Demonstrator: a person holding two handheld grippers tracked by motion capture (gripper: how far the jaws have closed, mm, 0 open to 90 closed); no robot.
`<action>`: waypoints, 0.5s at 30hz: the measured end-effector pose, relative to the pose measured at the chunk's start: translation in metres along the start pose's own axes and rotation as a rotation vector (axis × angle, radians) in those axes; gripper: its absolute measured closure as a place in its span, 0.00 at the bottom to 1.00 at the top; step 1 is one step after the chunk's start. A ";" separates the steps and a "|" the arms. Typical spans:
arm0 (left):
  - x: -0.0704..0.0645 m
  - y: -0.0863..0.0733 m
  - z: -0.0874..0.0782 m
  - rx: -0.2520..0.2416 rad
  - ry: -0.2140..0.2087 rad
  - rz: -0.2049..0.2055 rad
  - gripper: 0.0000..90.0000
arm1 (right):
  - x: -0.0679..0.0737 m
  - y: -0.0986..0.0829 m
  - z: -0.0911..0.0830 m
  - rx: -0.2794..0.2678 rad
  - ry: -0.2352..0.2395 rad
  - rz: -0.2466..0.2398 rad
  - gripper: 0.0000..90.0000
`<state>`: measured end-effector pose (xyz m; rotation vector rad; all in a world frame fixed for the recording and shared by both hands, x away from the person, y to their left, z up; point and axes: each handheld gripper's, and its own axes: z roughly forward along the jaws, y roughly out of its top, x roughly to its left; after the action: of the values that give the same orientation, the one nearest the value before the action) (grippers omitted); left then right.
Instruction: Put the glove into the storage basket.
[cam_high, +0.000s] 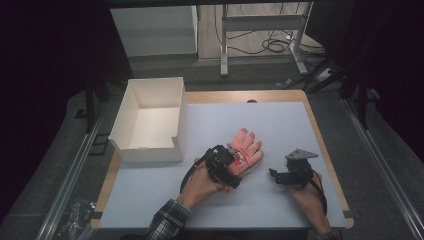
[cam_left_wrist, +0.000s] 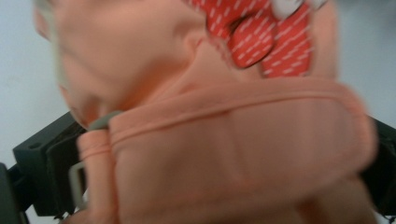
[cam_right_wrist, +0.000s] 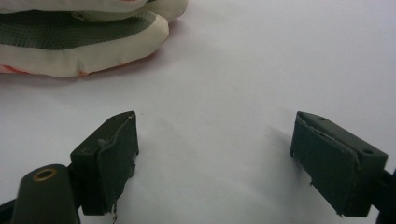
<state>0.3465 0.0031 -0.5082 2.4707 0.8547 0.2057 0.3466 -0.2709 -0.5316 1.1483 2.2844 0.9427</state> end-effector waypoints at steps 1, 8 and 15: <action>0.000 -0.001 0.003 0.011 0.003 0.002 0.00 | 0.000 0.000 0.000 0.000 0.000 0.000 0.17; -0.005 -0.005 0.013 0.042 0.008 0.004 0.06 | 0.000 0.000 0.000 0.000 0.000 0.000 0.17; -0.005 -0.003 0.006 0.057 -0.030 0.050 0.28 | 0.000 0.000 0.000 0.000 0.000 0.001 0.17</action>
<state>0.3427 -0.0008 -0.5150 2.5434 0.7978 0.1640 0.3465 -0.2708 -0.5317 1.1490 2.2837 0.9426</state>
